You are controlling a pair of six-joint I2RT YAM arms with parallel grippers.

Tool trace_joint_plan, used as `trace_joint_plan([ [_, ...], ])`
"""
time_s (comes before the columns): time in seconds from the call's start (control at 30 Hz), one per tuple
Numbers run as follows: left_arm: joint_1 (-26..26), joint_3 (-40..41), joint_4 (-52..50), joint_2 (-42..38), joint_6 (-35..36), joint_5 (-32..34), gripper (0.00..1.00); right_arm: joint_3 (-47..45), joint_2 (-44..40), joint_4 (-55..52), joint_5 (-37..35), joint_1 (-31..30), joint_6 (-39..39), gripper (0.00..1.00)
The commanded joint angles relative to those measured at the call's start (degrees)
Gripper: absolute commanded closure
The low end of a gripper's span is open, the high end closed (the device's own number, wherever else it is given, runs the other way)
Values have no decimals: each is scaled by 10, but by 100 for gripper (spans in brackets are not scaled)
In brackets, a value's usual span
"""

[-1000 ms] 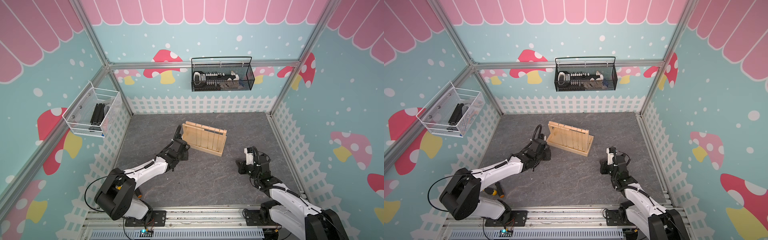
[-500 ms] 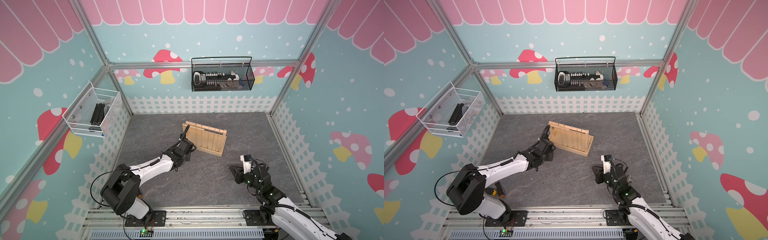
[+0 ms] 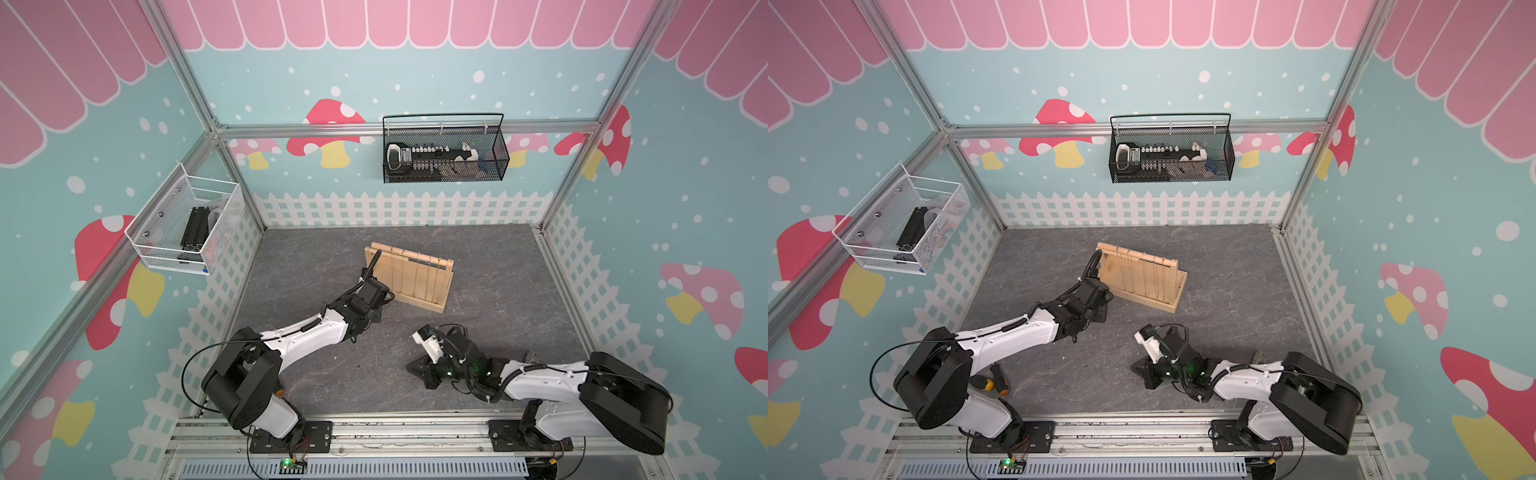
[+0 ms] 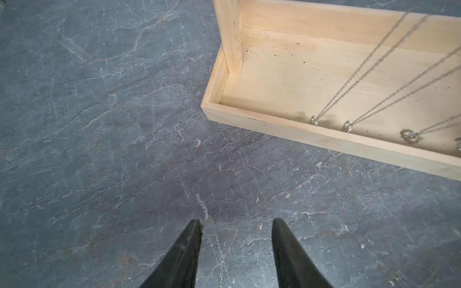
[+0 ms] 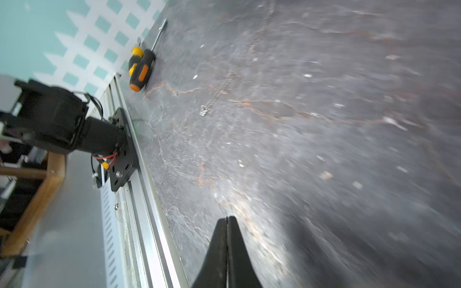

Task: Take the necklace off the jewelry display stand
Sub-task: Place the necklace at the center of the board.

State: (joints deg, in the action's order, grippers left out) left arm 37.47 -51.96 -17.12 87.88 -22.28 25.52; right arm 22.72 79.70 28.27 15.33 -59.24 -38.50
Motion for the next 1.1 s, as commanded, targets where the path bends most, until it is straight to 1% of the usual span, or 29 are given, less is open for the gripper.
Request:
trace_joint_plan([
  [0.0,-1,-1,8,4,3,0,52,62,66,44,-109,-77,29,100],
  [0.07,-1,-2,7,5,5,-4,52,107,107,33,-165,-117,51,100],
  [0.1,-1,-2,8,4,6,-5,52,124,124,27,-181,-128,59,100],
  [0.17,-1,-2,7,3,9,-5,52,158,158,16,-208,-138,68,100],
  [0.23,-2,-1,6,2,12,-5,52,170,179,23,-221,-139,69,100],
  [0.3,-4,-1,7,3,12,-7,52,185,199,22,-226,-139,72,100],
  [0.43,-6,-2,8,8,13,-12,52,235,252,3,-207,-139,83,100],
  [0.53,-6,0,8,7,13,-13,52,261,280,-1,-207,-139,84,100],
  [0.63,-7,3,7,2,15,-14,52,279,287,-12,-220,-139,86,100],
  [0.77,-7,7,7,-7,17,-14,52,295,287,-43,-262,-138,81,100],
  [1.07,-8,10,7,-7,14,-18,52,350,339,-104,-275,-134,71,100],
])
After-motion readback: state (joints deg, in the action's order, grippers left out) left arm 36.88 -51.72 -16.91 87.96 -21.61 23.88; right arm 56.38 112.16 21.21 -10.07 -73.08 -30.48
